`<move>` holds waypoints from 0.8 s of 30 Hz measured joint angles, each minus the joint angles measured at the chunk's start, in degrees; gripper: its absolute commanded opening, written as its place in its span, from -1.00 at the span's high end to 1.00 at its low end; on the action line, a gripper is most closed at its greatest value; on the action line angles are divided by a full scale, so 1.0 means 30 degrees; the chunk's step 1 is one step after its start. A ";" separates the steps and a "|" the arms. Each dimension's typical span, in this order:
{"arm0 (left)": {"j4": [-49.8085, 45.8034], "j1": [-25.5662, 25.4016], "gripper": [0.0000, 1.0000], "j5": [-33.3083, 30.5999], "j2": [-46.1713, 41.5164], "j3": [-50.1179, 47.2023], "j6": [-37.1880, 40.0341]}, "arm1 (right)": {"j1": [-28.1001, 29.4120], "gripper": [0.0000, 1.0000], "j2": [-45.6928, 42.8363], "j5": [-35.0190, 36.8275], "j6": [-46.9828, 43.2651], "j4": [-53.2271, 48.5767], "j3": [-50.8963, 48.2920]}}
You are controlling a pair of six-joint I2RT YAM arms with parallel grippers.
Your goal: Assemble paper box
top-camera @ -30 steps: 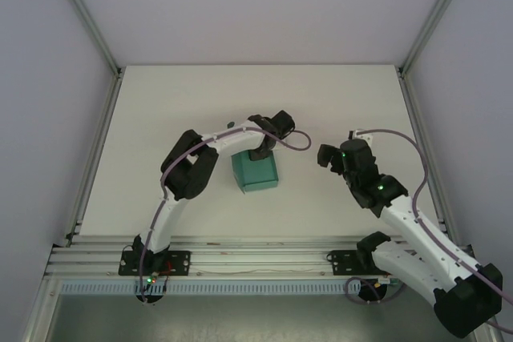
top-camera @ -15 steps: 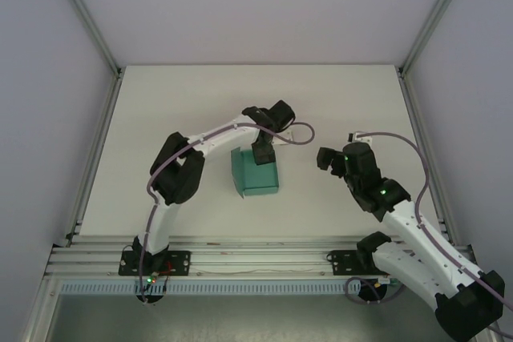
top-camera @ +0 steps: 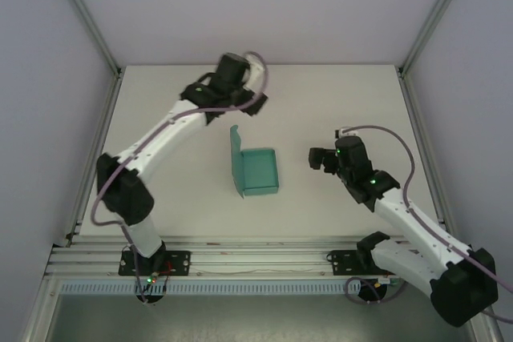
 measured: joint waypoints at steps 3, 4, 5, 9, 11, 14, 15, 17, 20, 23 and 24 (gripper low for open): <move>0.1559 0.2149 -1.00 0.0911 -0.2681 -0.3257 -0.3366 | -0.0029 -1.00 0.1923 -0.2470 -0.2280 0.0954 0.0911; 0.2091 0.2885 -1.00 0.1005 -0.3606 -0.4794 -0.4430 | -0.0022 -1.00 0.2783 -0.3453 -0.3293 0.1137 0.1450; 0.2470 0.3410 -1.00 0.1042 -0.4255 -0.6069 -0.5275 | 0.0022 -1.00 0.3621 -0.4379 -0.4422 0.1209 0.2033; 0.2776 0.4925 -1.00 0.1151 -0.5836 -1.0921 -0.8204 | 0.0831 -1.00 0.7796 -0.6980 -1.0069 0.0160 0.5493; 0.2732 0.5493 -1.00 0.1224 -0.6266 -1.2815 -0.9231 | 0.1610 -0.92 1.0244 -0.7555 -1.2990 -0.1355 0.7847; 0.2550 0.6142 -1.00 0.1173 -0.7067 -1.4710 -1.0207 | 0.2477 -0.80 1.4069 -0.8058 -1.6007 -0.3912 1.1876; 0.2390 0.6237 -1.00 0.1078 -0.7293 -1.4943 -1.0404 | 0.2630 -0.79 1.5234 -0.8153 -1.6662 -0.4692 1.3143; 0.2302 0.6309 -1.00 0.0874 -0.7752 -1.5089 -1.0739 | 0.2783 -0.75 1.7384 -0.8196 -1.7631 -0.5814 1.5380; 0.2426 0.6309 -1.00 0.0801 -0.8371 -1.5256 -1.0790 | 0.2863 -0.63 1.9584 -0.8116 -1.8258 -0.6652 1.7231; 0.2448 0.6309 -1.00 0.0736 -0.8728 -1.5620 -1.0797 | 0.3024 -0.46 2.0975 -0.8021 -1.8316 -0.6892 1.7930; 0.2441 0.6309 -1.00 0.0743 -0.8794 -1.5744 -1.0797 | 0.3104 -0.40 2.1296 -0.7970 -1.8192 -0.6856 1.8025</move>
